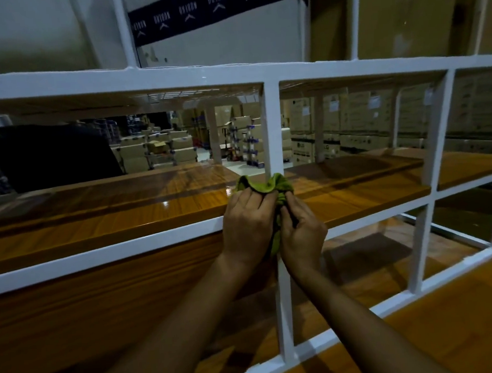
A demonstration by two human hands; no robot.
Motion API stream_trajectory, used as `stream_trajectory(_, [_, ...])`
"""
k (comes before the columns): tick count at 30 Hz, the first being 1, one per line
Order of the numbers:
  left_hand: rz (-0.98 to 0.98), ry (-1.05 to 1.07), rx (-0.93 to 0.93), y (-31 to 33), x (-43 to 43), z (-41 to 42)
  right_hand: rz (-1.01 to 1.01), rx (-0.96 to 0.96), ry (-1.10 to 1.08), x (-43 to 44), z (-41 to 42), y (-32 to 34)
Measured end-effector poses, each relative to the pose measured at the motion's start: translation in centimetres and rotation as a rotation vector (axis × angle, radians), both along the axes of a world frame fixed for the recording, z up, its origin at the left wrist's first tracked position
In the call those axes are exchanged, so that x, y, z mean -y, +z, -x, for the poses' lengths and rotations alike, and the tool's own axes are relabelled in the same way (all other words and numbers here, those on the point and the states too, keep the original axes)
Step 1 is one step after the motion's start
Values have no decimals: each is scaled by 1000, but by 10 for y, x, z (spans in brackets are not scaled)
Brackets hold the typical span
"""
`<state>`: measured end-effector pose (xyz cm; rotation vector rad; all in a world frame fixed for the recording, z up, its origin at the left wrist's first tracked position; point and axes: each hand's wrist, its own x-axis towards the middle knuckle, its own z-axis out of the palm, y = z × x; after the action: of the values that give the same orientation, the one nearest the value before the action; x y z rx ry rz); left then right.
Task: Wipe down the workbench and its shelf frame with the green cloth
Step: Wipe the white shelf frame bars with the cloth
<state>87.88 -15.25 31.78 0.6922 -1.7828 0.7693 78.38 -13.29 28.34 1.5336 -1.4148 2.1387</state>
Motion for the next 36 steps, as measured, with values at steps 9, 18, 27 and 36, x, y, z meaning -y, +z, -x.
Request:
stream_trajectory(9, [-82, 69, -88, -5, -4, 18, 48, 7, 187, 4, 21, 9])
stream_trajectory(18, [-212, 4, -386, 24, -14, 43, 141, -82, 269, 14, 34, 52])
stream_trajectory(27, [-120, -31, -544, 95, -6, 53, 168, -62, 286, 14, 35, 132])
stream_trajectory(36, [-78, -63, -564, 133, -3, 54, 178, -89, 260, 18, 40, 173])
